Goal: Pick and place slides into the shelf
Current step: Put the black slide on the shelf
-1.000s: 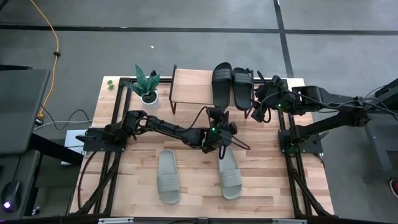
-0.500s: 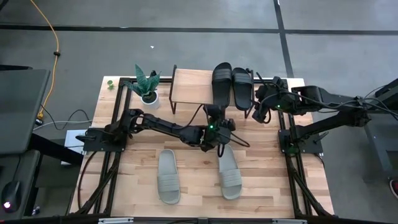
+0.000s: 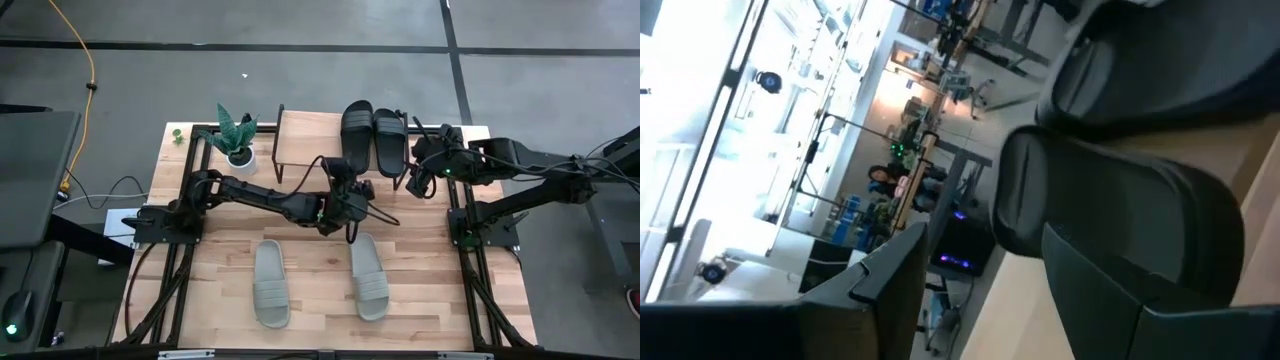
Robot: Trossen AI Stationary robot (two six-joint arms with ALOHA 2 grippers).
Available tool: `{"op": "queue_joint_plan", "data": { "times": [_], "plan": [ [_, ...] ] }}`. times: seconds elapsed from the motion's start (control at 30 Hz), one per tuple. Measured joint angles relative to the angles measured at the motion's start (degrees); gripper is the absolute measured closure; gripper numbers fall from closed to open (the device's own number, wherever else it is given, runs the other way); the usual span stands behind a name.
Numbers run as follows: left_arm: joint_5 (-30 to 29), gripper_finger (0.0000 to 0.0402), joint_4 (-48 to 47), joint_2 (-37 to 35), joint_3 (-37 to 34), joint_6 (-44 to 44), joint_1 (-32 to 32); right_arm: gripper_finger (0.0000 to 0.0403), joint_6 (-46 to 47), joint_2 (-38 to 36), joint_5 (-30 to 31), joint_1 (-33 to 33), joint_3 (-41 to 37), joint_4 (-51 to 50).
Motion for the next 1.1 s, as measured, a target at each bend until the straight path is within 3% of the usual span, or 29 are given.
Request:
{"op": "queue_joint_plan", "data": {
  "times": [0.27,0.5,0.7,0.87,1.1],
  "plan": [
    [-0.3,0.0213,-3.0,-4.1,0.0,0.7,-0.1,0.0208,0.7,0.0,1.5,0.0,0.0,0.0],
    [-1.6,0.0213,-2.4,-9.7,0.0,7.8,1.0,0.0208,0.0,0.0,3.2,0.0,0.0,0.3],
    [1.3,0.0213,-2.4,-16.8,0.0,8.7,3.4,0.0208,-3.1,0.0,4.4,-0.4,0.0,5.2],
    [3.5,0.0213,-2.4,-22.4,0.2,9.5,5.5,0.0208,-7.8,1.4,-1.9,-5.2,0.0,12.0],
    [4.7,0.0213,-5.5,-24.9,5.2,6.1,6.7,0.0208,-11.4,6.6,-11.5,-17.4,0.0,15.3]
  ]
}}
